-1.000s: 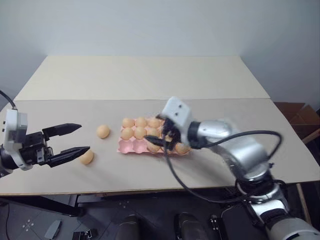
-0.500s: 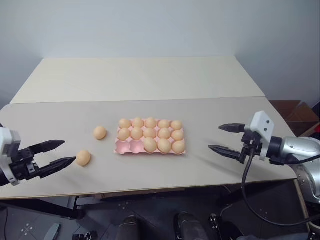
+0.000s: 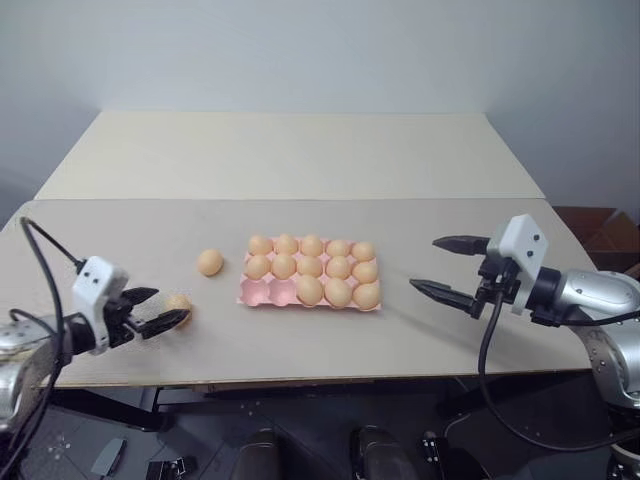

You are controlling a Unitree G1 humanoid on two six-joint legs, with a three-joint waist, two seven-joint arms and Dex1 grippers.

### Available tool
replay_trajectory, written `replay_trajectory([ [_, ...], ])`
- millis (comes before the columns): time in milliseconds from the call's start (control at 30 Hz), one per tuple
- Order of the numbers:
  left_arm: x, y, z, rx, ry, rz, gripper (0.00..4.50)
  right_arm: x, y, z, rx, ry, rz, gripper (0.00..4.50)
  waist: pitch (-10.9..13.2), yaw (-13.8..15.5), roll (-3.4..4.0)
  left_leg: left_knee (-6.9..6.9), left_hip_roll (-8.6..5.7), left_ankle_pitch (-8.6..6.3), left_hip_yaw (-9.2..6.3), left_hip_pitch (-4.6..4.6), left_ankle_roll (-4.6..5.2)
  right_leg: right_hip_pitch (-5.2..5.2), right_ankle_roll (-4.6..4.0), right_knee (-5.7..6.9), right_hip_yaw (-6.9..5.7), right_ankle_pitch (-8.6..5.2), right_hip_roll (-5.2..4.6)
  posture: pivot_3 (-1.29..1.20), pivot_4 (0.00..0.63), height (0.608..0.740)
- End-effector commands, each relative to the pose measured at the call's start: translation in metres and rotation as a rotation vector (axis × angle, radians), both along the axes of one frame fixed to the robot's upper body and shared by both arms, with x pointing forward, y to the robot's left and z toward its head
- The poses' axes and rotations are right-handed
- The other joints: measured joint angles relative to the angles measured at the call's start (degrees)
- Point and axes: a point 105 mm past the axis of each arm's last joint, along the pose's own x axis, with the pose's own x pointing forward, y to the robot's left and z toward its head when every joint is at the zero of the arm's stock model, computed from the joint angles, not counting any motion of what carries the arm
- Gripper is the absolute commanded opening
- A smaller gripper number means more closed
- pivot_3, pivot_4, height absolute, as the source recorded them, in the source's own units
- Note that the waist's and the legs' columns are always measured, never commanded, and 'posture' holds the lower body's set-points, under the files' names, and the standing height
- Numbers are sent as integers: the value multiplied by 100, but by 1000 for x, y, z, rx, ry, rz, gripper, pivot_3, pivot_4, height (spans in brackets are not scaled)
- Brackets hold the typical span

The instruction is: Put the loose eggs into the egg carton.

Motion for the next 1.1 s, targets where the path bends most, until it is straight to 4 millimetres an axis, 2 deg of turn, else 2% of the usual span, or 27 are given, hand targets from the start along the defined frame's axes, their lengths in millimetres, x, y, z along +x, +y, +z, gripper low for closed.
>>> replay_trajectory([
  [33,1,1,-5,57,42,14,3882,-5,5,14,7,-60,21,4500,0,-26,0,0,0,0,2,0,0,-2,0,1,3,0,0,0,150,740],
  [233,-1,0,-7,69,66,3,1982,-6,6,18,24,-68,7,4500,0,-47,0,0,0,0,3,0,0,-3,1,0,5,0,-1,0,150,740],
  [300,2,-2,0,71,34,-7,1731,-5,7,19,24,-76,1,4500,0,-42,0,0,0,0,3,1,0,-2,0,2,5,0,-1,0,150,740],
  [433,11,-9,26,62,-101,-65,1700,-3,7,20,38,-82,-17,4500,0,-28,-1,0,0,0,2,-1,0,-3,0,1,4,0,-2,0,150,740],
  [533,16,-22,53,1,-179,-154,1700,-3,8,21,38,-83,-22,4500,1,19,-1,0,-2,0,2,-3,0,-2,-1,-1,2,1,-2,0,150,740],
  [600,14,-42,70,-37,-231,-291,1700,-2,9,22,38,-87,-26,4500,1,29,-1,0,-4,0,2,-3,0,-1,0,-2,3,1,-3,0,150,740],
  [667,12,-62,77,-55,-240,-422,1700,-1,9,22,45,-89,-32,4500,1,28,-1,0,-5,0,4,-3,0,0,0,-4,4,1,-3,0,150,740],
  [733,13,-81,75,-65,-233,-528,1700,1,10,22,48,-89,-37,4500,0,28,-1,1,-6,0,4,-3,0,1,1,-5,4,1,-2,0,150,740],
  [900,38,-123,56,-49,-211,-611,1700,3,13,20,48,-86,-48,4500,0,33,-2,4,-8,1,1,-1,1,10,6,-2,3,3,4,0,150,740],
  [1000,50,-138,43,-51,-192,-616,1700,3,16,22,51,-93,-45,4500,1,9,-2,5,-12,1,1,-4,2,7,9,-3,8,5,5,0,150,740],
  [1100,53,-146,34,-49,-184,-630,1700,2,16,23,54,-98,-48,4500,1,-33,-3,5,-12,1,0,-4,3,6,12,-4,12,6,6,0,150,740],
])
